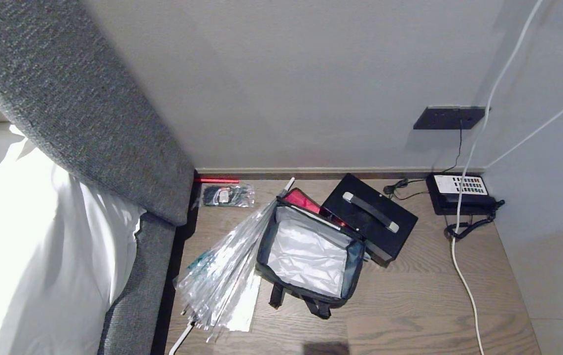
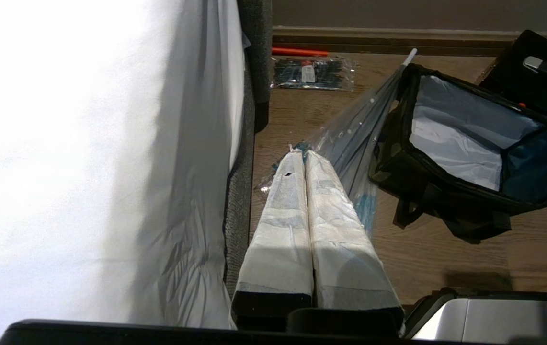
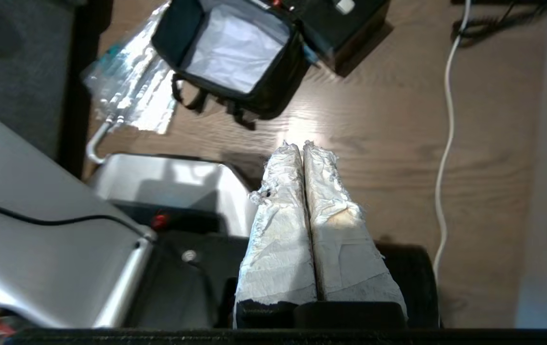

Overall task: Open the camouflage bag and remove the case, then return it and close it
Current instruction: Grip the handle again

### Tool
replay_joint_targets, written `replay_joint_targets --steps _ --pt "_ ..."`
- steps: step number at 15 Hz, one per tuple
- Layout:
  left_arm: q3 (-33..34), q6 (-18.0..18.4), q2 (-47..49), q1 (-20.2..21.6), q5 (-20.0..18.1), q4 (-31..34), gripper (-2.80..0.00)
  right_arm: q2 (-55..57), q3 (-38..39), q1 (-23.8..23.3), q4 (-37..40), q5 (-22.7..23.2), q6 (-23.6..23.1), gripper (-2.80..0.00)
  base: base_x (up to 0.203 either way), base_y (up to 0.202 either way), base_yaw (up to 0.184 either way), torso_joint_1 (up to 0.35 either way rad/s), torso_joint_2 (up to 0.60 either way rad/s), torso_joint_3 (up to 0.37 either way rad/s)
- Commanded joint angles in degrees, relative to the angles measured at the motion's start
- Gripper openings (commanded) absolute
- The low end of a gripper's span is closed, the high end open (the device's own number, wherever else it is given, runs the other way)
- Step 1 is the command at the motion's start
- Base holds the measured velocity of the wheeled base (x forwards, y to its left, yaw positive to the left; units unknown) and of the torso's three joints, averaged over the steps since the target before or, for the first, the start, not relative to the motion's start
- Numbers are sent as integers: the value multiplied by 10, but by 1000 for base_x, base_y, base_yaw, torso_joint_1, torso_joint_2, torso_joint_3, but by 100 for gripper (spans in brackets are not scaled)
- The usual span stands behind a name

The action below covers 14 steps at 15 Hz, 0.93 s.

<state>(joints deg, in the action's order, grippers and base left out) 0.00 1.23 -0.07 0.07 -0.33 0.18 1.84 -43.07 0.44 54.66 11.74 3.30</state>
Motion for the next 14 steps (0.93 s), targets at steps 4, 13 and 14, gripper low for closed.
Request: replay_joint_targets --steps 4,13,14 --pt "0 1 1 0 0 0 -280 284 -134 7 -21 -11 45 -280 0 0 0 0 0 0" --pt "0 1 1 0 0 0 -280 696 -246 27 -140 -45 -111 -280 0 0 0 0 0 0" --pt "0 1 1 0 0 0 -280 732 -219 33 -193 -44 -116 -280 0 0 0 0 0 0"
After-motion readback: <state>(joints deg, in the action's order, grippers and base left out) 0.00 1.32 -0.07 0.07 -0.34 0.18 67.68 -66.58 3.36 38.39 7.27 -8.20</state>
